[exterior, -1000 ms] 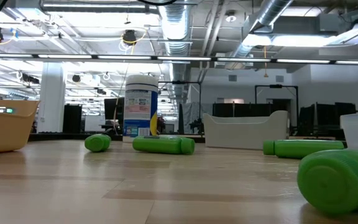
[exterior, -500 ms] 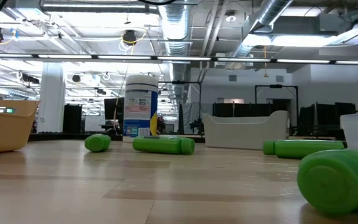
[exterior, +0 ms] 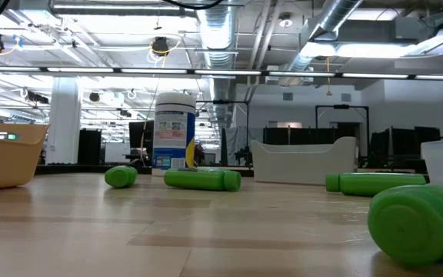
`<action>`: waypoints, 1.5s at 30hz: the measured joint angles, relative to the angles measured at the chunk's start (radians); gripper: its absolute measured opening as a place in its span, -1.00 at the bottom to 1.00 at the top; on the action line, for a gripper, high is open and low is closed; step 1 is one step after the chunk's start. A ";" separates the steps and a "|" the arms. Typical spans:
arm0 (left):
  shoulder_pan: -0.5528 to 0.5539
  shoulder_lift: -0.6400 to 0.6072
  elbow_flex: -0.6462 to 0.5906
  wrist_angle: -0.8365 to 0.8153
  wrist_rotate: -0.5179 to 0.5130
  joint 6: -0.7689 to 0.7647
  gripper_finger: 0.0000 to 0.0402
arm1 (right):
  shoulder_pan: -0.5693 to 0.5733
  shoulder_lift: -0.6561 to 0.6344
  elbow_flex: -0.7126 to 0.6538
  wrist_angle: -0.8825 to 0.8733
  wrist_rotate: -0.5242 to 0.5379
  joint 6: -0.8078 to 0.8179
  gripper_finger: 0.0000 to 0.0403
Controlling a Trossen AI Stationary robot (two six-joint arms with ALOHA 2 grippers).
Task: Pick & Place Travel size toiletries
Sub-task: Put the blue shave cream into the light orange bin
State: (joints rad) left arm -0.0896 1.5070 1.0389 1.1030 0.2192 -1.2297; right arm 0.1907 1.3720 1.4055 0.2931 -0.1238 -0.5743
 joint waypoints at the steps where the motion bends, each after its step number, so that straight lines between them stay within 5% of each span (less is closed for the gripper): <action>1: 0.004 0.000 0.000 0.001 0.000 0.000 -0.89 | 0.004 0.000 0.000 0.001 0.000 0.000 0.17; 9: 0.069 0.000 0.000 0.003 0.010 0.002 -0.89 | 0.024 -0.045 0.000 0.002 0.025 -0.001 0.24; 16: 0.136 -0.006 0.000 -0.042 0.190 -0.008 -0.90 | 0.067 -0.147 -0.001 -0.089 0.120 -0.001 0.24; 23: 0.156 -0.176 -0.072 -0.539 0.302 0.110 -0.98 | 0.135 -0.266 -0.002 -0.269 0.234 -0.001 0.24; 34: 0.083 -0.600 -0.224 -1.194 0.086 0.170 -0.99 | 0.229 -0.322 -0.002 -0.459 0.425 -0.001 0.24; 45: -0.159 -0.817 -0.337 -1.725 -0.081 -0.118 -0.98 | 0.240 -0.306 -0.002 -0.547 0.448 0.066 0.24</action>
State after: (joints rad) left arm -0.2491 0.6896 0.7022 -0.6223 0.1382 -1.3476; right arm 0.4303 1.0664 1.4033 -0.2540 0.3242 -0.5080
